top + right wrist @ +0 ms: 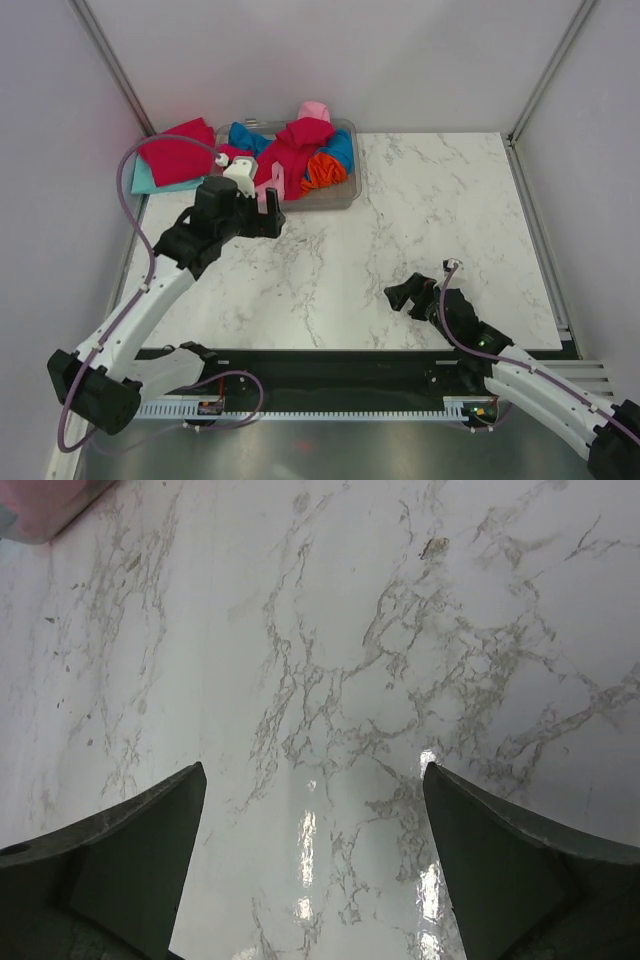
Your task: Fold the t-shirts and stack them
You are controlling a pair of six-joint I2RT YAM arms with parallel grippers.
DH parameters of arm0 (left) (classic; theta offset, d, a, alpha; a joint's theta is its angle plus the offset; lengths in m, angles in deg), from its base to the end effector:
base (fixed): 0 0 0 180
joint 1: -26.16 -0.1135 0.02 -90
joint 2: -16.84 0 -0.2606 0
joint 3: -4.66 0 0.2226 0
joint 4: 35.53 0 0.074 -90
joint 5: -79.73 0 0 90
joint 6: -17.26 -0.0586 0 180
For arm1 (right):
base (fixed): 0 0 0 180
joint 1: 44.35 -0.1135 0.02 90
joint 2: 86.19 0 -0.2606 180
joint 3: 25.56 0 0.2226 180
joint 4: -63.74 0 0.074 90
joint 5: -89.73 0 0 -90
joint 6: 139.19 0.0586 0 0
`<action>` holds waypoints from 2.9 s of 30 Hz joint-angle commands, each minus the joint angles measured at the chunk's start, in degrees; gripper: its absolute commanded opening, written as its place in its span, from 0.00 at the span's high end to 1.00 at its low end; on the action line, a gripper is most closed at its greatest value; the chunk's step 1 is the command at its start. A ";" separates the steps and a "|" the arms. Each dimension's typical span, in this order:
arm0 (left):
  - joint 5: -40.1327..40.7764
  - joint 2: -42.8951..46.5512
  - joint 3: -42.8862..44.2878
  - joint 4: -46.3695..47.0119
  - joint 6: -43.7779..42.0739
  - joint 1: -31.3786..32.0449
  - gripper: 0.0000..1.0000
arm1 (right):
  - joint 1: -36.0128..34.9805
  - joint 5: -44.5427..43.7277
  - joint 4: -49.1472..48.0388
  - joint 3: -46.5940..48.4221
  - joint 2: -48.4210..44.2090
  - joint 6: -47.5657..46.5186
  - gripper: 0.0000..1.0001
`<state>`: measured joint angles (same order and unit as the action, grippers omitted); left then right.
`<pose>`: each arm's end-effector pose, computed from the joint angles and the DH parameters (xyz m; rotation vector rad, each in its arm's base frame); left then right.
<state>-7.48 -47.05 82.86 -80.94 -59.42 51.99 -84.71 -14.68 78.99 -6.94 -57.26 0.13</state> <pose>0.2123 -0.0996 0.3341 0.2033 2.1236 -0.3546 0.1077 0.0724 0.1433 0.3270 2.0561 0.7362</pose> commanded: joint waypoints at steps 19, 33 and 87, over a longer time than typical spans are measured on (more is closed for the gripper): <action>20.59 27.86 -13.52 -3.53 4.61 -0.51 0.00 | -12.46 -1.67 1.69 58.86 53.48 -13.90 0.02; 20.42 29.36 -13.87 -3.62 4.78 -0.60 0.00 | -11.33 -0.97 12.86 99.22 94.46 -10.38 0.02; 16.90 25.14 -13.35 -3.00 4.08 -0.60 0.03 | 10.56 6.42 23.85 129.82 108.26 -28.14 0.28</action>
<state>10.11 -21.81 68.98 -85.34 -55.84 51.64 -73.34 -9.09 101.33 118.82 49.84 -28.00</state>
